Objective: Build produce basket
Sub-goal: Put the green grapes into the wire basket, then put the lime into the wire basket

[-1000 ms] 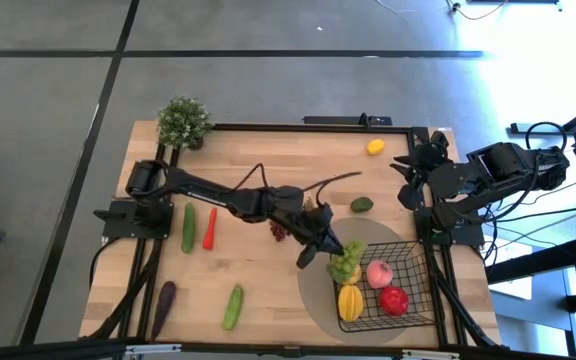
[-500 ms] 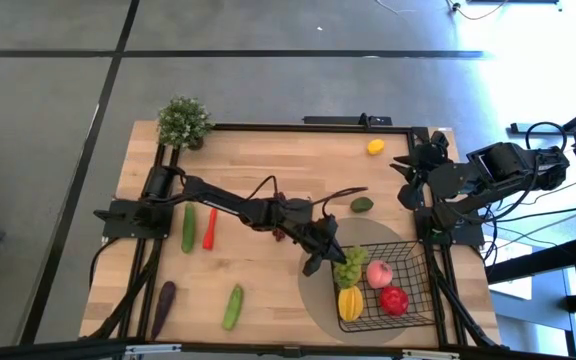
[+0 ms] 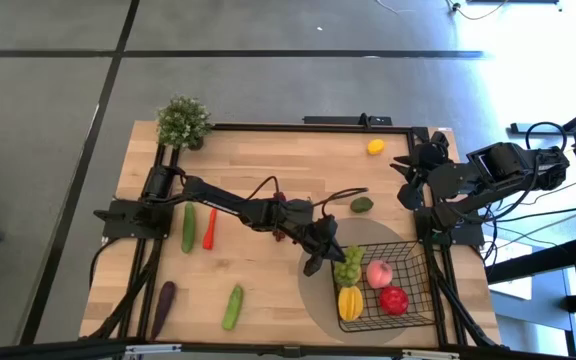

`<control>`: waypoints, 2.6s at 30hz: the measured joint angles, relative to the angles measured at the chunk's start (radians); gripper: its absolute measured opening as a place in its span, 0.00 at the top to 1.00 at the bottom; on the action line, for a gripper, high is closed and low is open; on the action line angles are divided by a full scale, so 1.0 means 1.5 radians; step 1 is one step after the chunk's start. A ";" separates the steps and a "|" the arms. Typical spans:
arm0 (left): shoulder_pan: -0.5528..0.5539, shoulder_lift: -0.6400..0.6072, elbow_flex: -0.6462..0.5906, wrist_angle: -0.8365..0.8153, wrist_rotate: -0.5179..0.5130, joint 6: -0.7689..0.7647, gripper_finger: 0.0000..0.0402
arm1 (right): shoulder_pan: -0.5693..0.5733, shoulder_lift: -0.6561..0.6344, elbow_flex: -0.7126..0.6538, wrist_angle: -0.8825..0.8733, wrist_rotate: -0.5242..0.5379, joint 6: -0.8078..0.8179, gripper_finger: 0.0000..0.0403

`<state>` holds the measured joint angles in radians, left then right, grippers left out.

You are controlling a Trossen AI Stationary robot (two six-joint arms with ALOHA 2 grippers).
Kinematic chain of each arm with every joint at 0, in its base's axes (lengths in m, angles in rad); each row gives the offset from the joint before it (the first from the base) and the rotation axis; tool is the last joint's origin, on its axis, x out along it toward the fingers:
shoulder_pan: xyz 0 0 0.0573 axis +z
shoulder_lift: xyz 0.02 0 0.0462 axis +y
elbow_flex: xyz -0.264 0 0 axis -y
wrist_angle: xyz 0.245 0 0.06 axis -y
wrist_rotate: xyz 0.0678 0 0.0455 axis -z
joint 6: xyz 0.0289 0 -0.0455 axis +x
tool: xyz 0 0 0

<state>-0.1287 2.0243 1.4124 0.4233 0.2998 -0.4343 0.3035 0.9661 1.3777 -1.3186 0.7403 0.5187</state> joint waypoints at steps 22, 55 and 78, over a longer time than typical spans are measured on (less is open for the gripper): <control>-0.004 0.000 0.000 -0.032 -0.028 -0.006 0.84 | 0.000 0.000 0.000 -0.002 0.000 -0.018 0.83; 0.103 -0.229 0.002 -0.439 -0.160 -0.038 0.85 | 0.001 0.001 0.000 0.133 -0.195 -0.234 0.83; 0.063 -0.309 0.000 -1.140 -0.287 -0.565 0.85 | 0.001 0.006 0.000 0.154 -0.281 -0.299 0.83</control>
<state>-0.0338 1.5604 1.4122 -1.2874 -0.1309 -1.2819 0.3050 0.9756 1.3781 -1.0874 0.3195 0.0696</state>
